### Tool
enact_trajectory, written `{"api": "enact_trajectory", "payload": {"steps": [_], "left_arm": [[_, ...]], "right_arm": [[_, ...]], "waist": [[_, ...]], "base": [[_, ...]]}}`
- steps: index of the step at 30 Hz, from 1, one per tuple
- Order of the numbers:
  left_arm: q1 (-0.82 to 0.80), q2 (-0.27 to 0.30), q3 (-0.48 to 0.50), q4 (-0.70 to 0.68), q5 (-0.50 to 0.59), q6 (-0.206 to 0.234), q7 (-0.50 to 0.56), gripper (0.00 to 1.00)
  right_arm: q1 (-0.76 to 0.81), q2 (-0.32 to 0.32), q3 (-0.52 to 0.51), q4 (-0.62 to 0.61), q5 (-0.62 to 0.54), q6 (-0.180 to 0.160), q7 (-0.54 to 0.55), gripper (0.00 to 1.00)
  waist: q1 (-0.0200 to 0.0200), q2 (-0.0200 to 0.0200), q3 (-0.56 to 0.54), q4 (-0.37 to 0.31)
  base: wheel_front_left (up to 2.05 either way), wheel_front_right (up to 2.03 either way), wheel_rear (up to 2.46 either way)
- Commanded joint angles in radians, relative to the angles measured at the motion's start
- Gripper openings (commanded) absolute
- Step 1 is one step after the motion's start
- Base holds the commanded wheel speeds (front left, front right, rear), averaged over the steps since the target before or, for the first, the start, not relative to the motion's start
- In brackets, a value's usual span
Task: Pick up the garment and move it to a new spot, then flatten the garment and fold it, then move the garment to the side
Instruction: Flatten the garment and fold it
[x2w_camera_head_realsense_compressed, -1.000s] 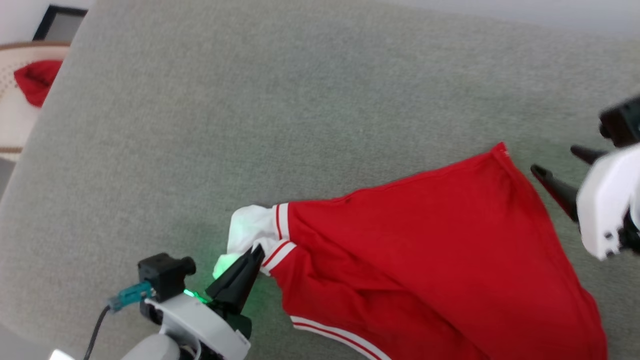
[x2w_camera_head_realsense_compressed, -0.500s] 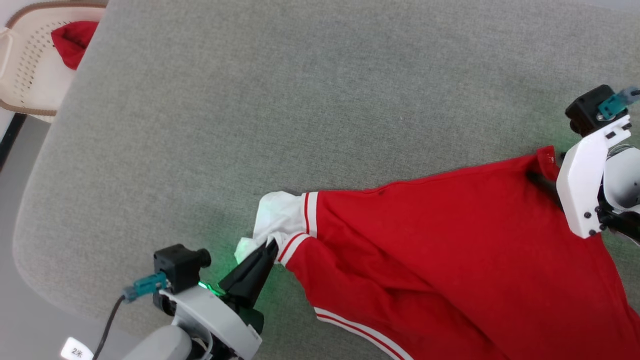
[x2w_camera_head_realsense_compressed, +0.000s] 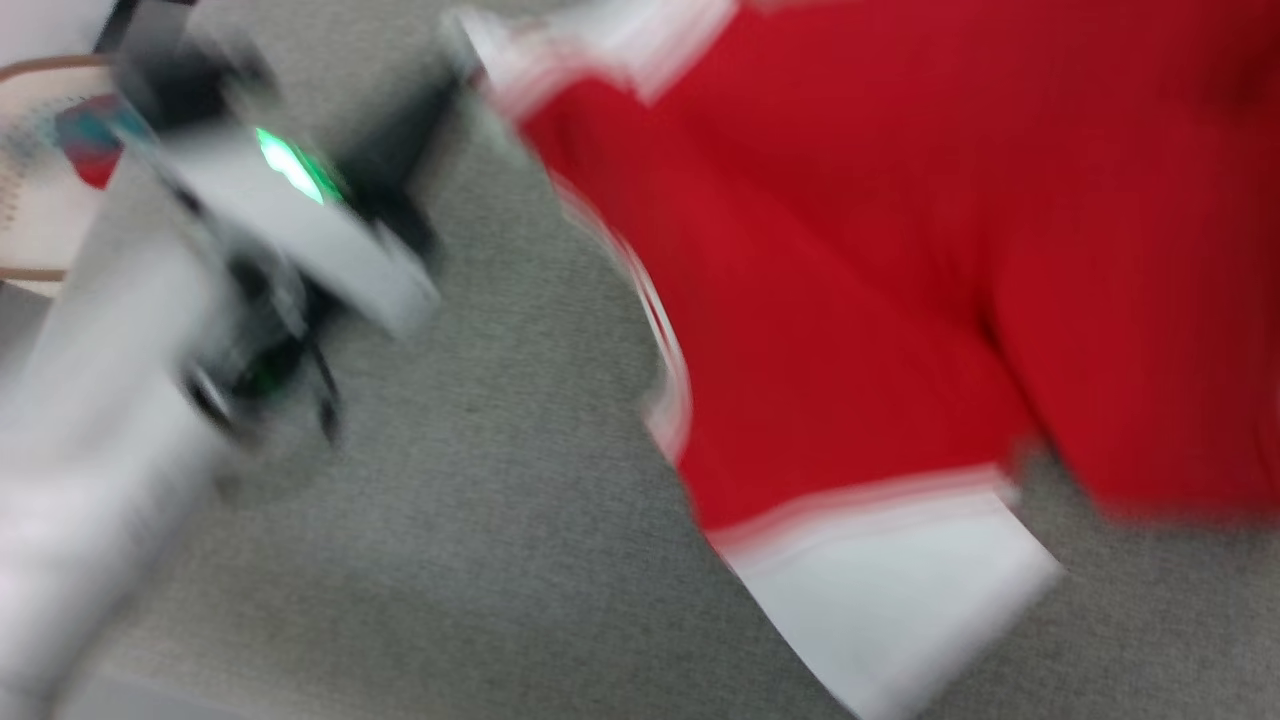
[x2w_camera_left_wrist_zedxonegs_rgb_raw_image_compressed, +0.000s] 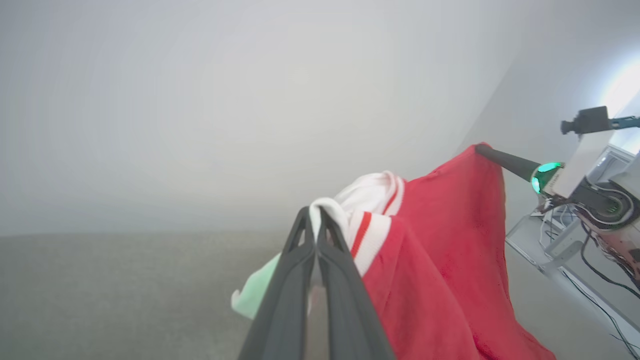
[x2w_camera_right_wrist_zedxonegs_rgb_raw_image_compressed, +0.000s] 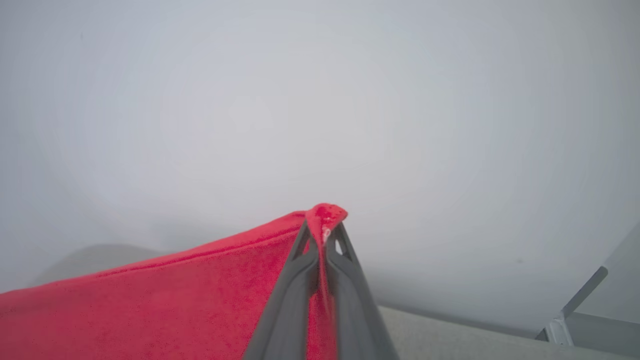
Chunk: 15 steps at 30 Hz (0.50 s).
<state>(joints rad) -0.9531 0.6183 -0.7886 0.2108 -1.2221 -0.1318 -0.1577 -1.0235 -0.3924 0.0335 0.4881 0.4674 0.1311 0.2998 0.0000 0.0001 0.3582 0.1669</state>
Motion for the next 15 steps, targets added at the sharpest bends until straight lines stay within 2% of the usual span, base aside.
{"api": "enact_trajectory", "payload": {"steps": [1,6,10,12,15], "left_arm": [[-0.102,0.003,0.020,0.058,-0.028,0.003,0.020,0.00],[-0.396,-0.044,0.071,0.276,-0.099,0.003,0.058,0.00],[-0.603,-0.075,0.101,0.433,-0.087,0.003,0.006,0.00],[-0.674,-0.085,0.112,0.474,-0.091,0.004,-0.025,0.00],[-0.699,-0.095,0.109,0.489,-0.115,0.004,-0.050,0.00]], "right_arm": [[-0.094,0.027,-0.061,0.047,-0.028,-0.001,-0.043,0.00],[-0.328,0.044,-0.157,0.177,-0.133,-0.001,-0.150,0.00],[-0.479,0.041,-0.228,0.251,-0.199,-0.002,-0.260,0.00],[-0.538,0.036,-0.255,0.284,-0.219,-0.004,-0.308,0.00],[-0.571,0.035,-0.255,0.338,-0.230,-0.004,-0.346,0.00]], "waist": [[0.0000,-0.0001,0.041,-0.047],[0.0000,-0.0001,0.103,-0.081],[0.0000,-0.0001,0.135,-0.103],[0.0000,-0.0001,0.145,-0.109],[0.0000,-0.0001,0.153,-0.112]], "base": [[0.00,0.00,0.00],[0.00,0.00,0.00],[0.00,0.00,0.00],[0.00,0.00,0.00],[0.00,0.00,0.00]]}}
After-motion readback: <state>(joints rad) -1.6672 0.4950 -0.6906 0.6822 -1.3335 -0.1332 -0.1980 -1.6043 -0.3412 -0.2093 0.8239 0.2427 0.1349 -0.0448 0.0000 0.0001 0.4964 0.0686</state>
